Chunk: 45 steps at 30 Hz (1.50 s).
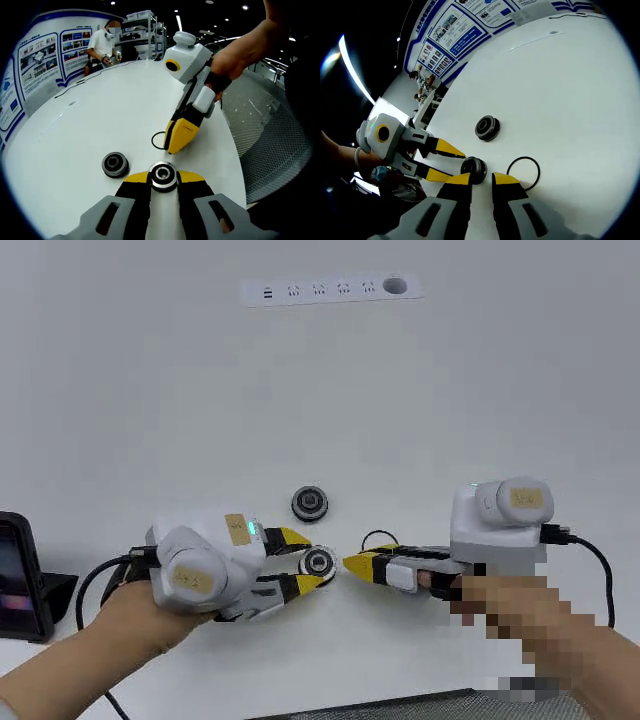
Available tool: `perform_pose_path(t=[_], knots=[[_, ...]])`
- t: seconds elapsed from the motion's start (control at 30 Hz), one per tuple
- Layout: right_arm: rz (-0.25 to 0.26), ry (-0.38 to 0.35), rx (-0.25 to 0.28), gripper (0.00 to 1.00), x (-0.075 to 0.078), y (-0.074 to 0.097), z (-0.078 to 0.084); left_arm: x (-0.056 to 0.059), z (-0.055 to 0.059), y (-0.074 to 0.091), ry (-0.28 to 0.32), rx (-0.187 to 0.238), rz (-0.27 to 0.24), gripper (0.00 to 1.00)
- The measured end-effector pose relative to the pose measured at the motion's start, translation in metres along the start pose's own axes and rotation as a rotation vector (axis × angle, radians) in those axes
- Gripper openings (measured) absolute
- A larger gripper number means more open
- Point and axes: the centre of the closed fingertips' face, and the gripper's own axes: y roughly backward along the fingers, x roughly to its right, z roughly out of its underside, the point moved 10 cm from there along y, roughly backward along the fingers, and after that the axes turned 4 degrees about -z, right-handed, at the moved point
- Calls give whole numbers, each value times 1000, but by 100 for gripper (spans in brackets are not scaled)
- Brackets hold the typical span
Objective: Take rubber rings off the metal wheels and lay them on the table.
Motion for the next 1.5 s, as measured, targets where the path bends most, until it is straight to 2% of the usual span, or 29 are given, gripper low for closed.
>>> perform_pose_path(t=[0.07, 0.53, 1.23, 1.5], knots=[[-5, -7, 0, 17, 0, -2, 1, 1, 0, -1, -9, -5, 6, 17], [-23, -29, -4, 17, -1, -7, 2, -2, 0, -8, -33, -39, 7, 14], [-97, -102, -30, 23, 1, -25, -2, -2, 1, -8, -34, -32, 6, 13], [-114, -115, -36, 23, -1, -21, 0, -1, 1, -8, -31, -31, 4, 13]])
